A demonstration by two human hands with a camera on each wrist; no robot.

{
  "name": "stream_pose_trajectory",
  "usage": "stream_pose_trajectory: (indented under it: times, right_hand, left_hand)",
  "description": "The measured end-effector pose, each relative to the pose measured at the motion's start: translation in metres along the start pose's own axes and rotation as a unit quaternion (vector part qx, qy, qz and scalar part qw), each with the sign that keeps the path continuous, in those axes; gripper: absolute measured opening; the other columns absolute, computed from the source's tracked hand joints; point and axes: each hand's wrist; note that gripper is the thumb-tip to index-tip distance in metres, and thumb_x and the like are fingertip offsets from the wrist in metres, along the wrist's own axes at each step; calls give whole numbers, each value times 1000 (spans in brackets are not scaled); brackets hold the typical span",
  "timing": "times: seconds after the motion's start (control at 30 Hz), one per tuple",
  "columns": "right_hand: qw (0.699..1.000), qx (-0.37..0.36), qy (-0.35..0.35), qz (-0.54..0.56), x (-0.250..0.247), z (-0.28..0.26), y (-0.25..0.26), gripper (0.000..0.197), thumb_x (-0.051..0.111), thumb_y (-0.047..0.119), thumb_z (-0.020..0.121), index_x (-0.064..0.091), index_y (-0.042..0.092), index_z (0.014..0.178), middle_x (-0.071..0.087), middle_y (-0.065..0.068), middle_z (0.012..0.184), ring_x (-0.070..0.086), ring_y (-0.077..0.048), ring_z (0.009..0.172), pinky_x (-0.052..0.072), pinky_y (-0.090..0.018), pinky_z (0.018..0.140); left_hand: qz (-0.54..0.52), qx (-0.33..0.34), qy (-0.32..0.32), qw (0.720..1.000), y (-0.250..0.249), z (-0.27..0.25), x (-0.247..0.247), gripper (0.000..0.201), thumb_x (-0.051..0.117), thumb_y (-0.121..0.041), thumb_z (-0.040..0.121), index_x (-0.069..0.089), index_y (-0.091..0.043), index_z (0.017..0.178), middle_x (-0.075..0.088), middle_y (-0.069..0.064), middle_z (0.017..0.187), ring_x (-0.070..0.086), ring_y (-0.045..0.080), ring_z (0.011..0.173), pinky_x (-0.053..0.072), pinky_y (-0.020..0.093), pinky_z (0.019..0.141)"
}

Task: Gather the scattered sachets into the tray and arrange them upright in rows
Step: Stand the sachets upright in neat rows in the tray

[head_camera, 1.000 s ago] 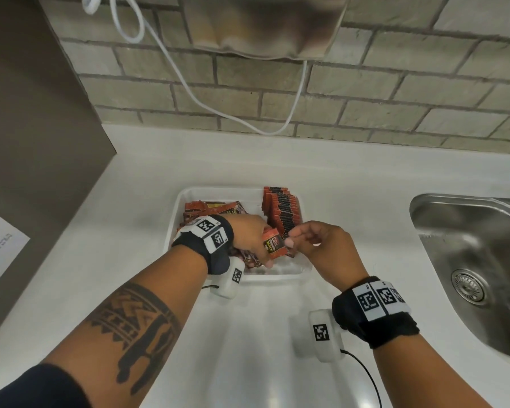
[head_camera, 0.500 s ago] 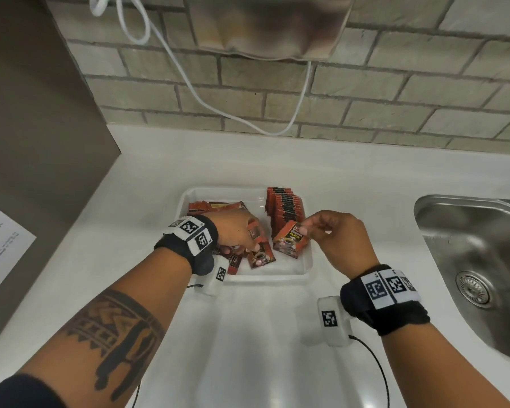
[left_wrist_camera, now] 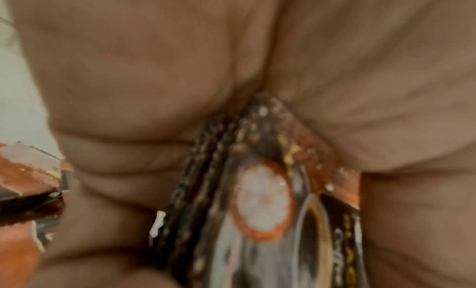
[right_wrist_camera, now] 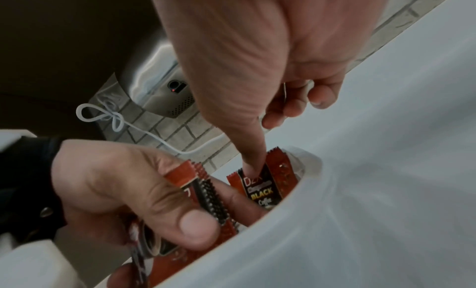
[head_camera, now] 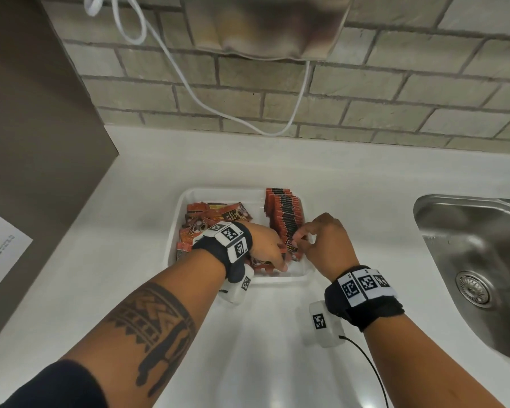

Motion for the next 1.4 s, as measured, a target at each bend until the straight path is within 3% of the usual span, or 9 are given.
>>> stream_pose_trajectory:
  times: [0.1,0.23,0.4,0.5,0.67,0.93,1.07,1.17,1.4]
  right_hand:
    - [1000,2,3,10,2,1,-1,12,79,14,79,78,24,85,56,0,96,53,-21,98,40,-27,77]
    - [1000,1,10,22,4,3,-3,15,80,12,78,77,24,87,59,-1,98,55,-21,98,44,-27,79]
    - [999,-16,0,39,5,2,-5,21,82,10,75,76,27,86,59,1,95,56,-19,94,40,-19,74]
    - [998,-21,-20,53,3,1,-6,20,84,13,76,75,27,86,58,4,92,56,-15,91,36,-10,72]
    - [995,-32,-63,67,-4,-1,-7,15,83,18,79,75,28,85,56,10,87,55,-10,84,34,-9,71]
    - [993,-15,-12,118,-21,-9,11,10,81,18,81,75,24,87,64,5,84,56,9,75,40,-3,64]
    - [981,11,69,179,-27,-10,22,12,82,21,81,75,24,91,72,6,84,61,2,68,44,-5,64]
    - [968,19,74,238,-27,-10,27,14,83,17,80,75,20,91,74,7,85,64,3,72,46,-6,66]
    - [965,38,56,254,-28,-2,26,10,74,12,88,75,22,87,73,5,79,68,-4,72,54,-18,69]
  left_hand:
    - [12,-14,-7,1000,-4,3,1,43,65,-45,92,69,-14,121,64,-2,80,59,18,78,48,26,65]
    - [21,-17,5,1000,-7,2,1,46,64,-49,93,66,-18,127,64,-4,78,60,17,79,53,31,80]
    - [31,-15,11,999,-5,4,2,49,64,-51,92,65,-21,130,68,-4,86,63,18,86,54,37,95]
    - [28,-8,15,999,-3,4,2,47,65,-49,92,65,-21,130,70,-2,92,62,17,84,54,37,96]
    - [-28,0,31,999,1,0,-2,45,71,-37,90,64,-24,133,71,-2,103,65,17,86,55,37,97]
    - [-9,11,57,998,8,-7,-10,45,72,-25,84,66,-24,129,70,4,119,67,24,106,54,42,101]
    - [-165,59,48,983,17,-17,-12,29,66,-2,88,65,-7,117,70,23,105,65,26,84,55,48,90]
    - [-325,105,29,939,24,-22,-9,22,68,8,89,64,-11,100,70,3,77,68,17,69,61,44,78]
    - [-315,125,-46,940,27,-29,-8,32,80,-11,85,66,-17,114,72,-1,93,69,13,84,62,36,74]
Point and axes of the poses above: each hand's wrist, its own z-axis towards the middle knuckle, its own x-axis out of the palm, y = z × x
